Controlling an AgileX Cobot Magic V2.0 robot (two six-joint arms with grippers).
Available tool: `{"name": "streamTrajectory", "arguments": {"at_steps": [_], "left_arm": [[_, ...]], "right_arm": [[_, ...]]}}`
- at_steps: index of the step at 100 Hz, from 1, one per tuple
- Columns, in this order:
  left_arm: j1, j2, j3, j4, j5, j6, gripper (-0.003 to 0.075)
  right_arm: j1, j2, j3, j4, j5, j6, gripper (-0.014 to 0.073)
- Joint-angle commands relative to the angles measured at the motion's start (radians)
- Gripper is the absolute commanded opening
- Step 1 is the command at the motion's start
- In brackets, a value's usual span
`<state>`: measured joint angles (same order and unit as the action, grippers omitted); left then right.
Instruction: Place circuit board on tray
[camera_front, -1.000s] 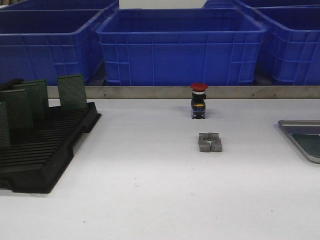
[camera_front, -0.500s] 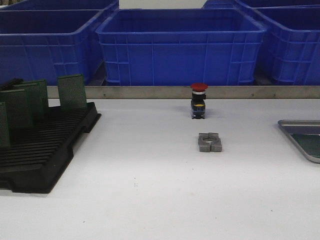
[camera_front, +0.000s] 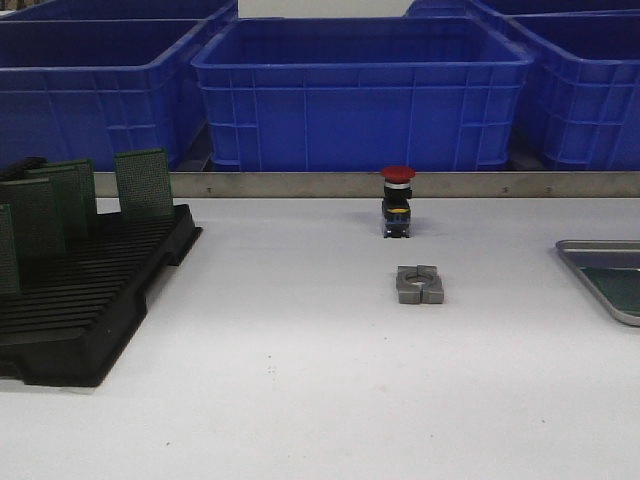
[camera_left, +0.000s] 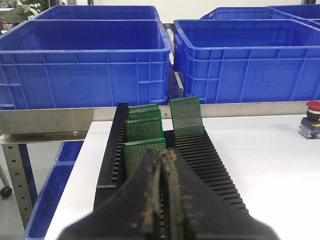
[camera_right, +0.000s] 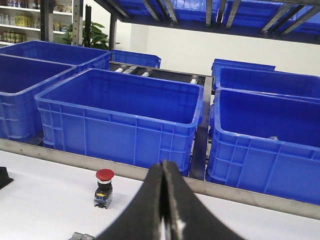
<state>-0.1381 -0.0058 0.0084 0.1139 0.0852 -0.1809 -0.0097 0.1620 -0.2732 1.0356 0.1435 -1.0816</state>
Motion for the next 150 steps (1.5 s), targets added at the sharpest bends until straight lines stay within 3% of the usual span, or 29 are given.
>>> {"name": "streamTrajectory", "arguments": {"at_steps": [1,25,35,47,66,80,97,127,150], "left_arm": [[0.0,-0.036,-0.002,-0.011,-0.078,-0.008,-0.0018],[0.0,-0.036,-0.002,-0.011,-0.078,-0.008,-0.0018],[0.0,-0.036,-0.002,-0.011,-0.078,-0.008,-0.0018],[0.0,-0.036,-0.002,-0.011,-0.078,-0.008,-0.0018],[0.0,-0.036,-0.002,-0.011,-0.078,-0.008,-0.0018],[0.0,-0.036,-0.002,-0.011,-0.078,-0.008,-0.0018],[0.0,-0.036,-0.002,-0.011,-0.078,-0.008,-0.0018],[0.0,-0.036,-0.002,-0.011,-0.078,-0.008,-0.0018],[0.0,-0.036,-0.002,-0.011,-0.078,-0.008,-0.0018]], "right_arm": [[0.0,0.01,-0.022,0.017,-0.05,-0.006,-0.0067],[0.0,0.01,-0.022,0.015,-0.044,0.011,-0.0067],[0.0,0.01,-0.022,-0.08,-0.044,0.088,-0.0067],[0.0,0.01,-0.022,-0.328,-0.044,0.318,-0.0067],[0.0,0.009,-0.022,-0.799,-0.071,0.837,-0.0067],[0.012,0.001,-0.022,-1.0,-0.088,1.046,-0.0067],[0.025,-0.035,0.003,-1.021,-0.112,1.067,-0.0067],[0.025,-0.197,0.189,-1.021,-0.223,1.093,-0.0067],[0.025,-0.194,0.286,-1.021,-0.3,1.139,-0.0067]]}}
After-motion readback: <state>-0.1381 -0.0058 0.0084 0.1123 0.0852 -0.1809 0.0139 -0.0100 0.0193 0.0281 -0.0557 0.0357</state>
